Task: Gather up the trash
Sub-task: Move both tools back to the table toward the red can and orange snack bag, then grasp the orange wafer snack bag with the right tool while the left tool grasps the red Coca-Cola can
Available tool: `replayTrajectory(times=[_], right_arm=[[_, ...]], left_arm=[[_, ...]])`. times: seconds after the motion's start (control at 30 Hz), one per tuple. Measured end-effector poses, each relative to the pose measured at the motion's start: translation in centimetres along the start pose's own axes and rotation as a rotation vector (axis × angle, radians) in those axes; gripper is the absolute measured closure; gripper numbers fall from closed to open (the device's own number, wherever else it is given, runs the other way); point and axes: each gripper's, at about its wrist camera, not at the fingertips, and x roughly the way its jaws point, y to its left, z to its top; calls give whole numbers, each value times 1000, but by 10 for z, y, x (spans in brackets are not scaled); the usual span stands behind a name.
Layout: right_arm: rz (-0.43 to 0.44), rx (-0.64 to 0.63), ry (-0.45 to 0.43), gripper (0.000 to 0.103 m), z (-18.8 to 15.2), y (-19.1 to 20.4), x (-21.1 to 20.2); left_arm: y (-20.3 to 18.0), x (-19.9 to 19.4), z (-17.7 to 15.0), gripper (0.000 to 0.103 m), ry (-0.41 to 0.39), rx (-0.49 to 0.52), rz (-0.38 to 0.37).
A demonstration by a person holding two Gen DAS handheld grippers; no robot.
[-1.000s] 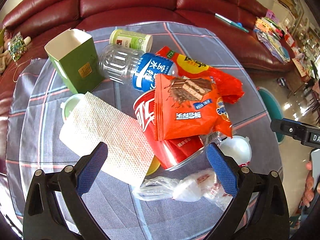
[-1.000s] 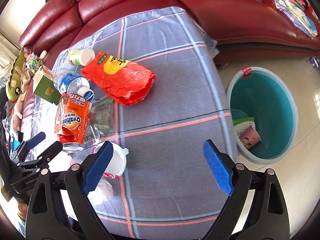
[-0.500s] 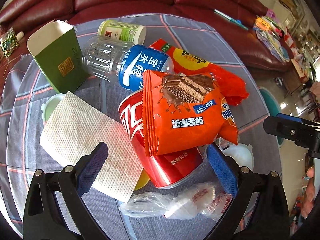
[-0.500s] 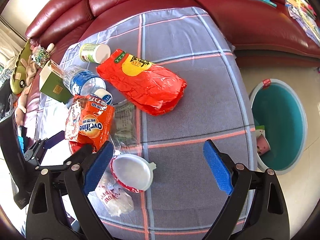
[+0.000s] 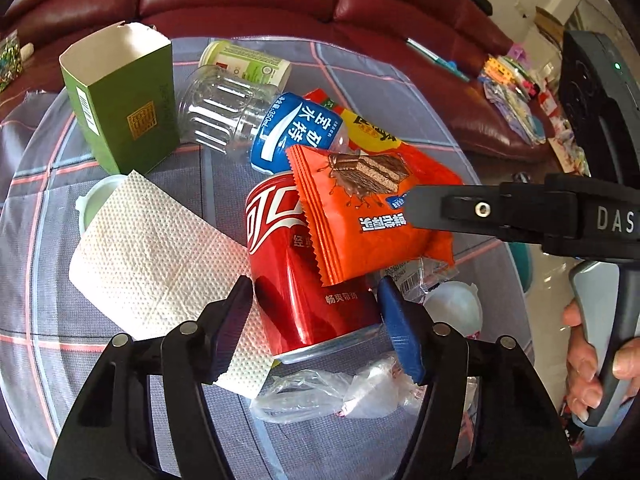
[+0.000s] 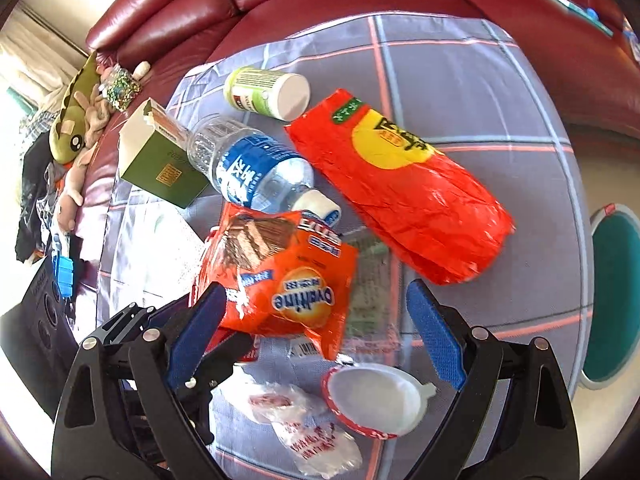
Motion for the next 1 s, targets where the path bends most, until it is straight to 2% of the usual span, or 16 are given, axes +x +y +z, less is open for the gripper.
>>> replayTrajectory(times=[0.03,0.13,0.2,0.23,0.27,0.3,0.43,0.57,0.77,0.8,0.83,0.9,1.0], right_arm=[[1,-4,7,16,0,5,3],[-3,-21,24,27,2,15,13],[-3,-28,29,49,1,18,15],[-11,-36,21,55,1,21,14],[-10,-35,20,71,1,21,14],[0,-23,26,80,2,20,13],[-1,-17,26,89,0,21,9],[5,18,-5,99,0,16,-3],[6,75,-49,99,1,2,-16],[6,86,-52,99,0,-1,-16],[6,95,-55,99,-1,-3,-17],[3,113,-64,99,-2,-8,-20],[-15,110,-77,99,-2,-11,-27]], left_arm=[[2,-1,0,36,0,1,-6],[8,-3,0,34,-5,-3,-22],[11,-4,0,32,-4,0,-34],[13,-4,1,31,-2,2,-36],[14,-4,2,31,4,6,-28],[15,-3,3,31,14,14,-22],[17,4,7,24,51,40,-32],[16,11,14,22,87,66,-40],[7,18,17,22,122,130,-34],[6,19,17,23,121,136,-34],[5,19,16,29,119,137,-45],[3,18,15,35,103,140,-47],[3,12,11,37,66,135,-19]])
